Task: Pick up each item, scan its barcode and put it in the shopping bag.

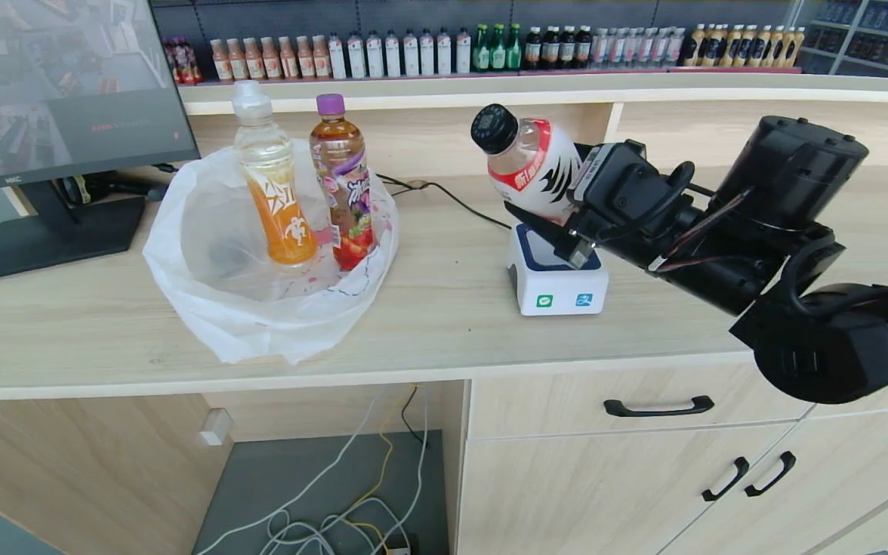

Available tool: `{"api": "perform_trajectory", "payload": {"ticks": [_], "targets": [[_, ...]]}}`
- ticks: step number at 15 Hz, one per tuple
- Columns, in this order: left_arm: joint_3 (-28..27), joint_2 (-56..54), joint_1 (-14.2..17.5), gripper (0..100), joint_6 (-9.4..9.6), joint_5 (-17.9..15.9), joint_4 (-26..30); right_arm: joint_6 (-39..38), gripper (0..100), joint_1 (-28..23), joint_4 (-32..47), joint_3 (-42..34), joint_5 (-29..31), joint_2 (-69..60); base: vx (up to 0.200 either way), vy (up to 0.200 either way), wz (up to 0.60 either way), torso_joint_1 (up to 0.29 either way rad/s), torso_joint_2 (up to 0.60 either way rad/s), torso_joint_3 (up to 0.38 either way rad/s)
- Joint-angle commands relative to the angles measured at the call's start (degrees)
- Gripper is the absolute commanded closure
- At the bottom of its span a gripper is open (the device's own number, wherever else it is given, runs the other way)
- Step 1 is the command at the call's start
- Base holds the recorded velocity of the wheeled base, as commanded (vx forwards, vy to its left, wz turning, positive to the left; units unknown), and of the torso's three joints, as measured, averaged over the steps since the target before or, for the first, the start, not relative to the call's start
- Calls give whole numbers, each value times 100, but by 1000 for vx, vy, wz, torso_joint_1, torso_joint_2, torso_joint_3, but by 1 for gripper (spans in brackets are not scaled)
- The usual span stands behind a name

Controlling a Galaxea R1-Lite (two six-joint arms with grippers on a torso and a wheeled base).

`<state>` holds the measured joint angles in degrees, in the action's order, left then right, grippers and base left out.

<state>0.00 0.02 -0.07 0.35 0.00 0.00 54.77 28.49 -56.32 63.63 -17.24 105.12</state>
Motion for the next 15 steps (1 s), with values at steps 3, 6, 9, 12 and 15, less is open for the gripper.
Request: {"api": "perform_trajectory", "payload": {"ticks": [3,6,9,12,15], "targets": [[0,-2,7,0,0,0,0,148,100,-265,236,369,-403,325,0,0,0,0,0,0],[0,-2,-1,0,0,0,0,244,100,-370,236,360,-588,325,0,0,0,0,0,0],[0,-2,-1,0,0,0,0,403,100,-379,236,343,-597,360,0,0,0,0,0,0],[0,-2,-1,0,0,0,0,464,100,-414,236,351,-597,422,0,0,0,0,0,0],[0,-2,-1,0,0,0,0,543,100,-414,236,343,-597,501,0,0,0,0,0,0]]}}
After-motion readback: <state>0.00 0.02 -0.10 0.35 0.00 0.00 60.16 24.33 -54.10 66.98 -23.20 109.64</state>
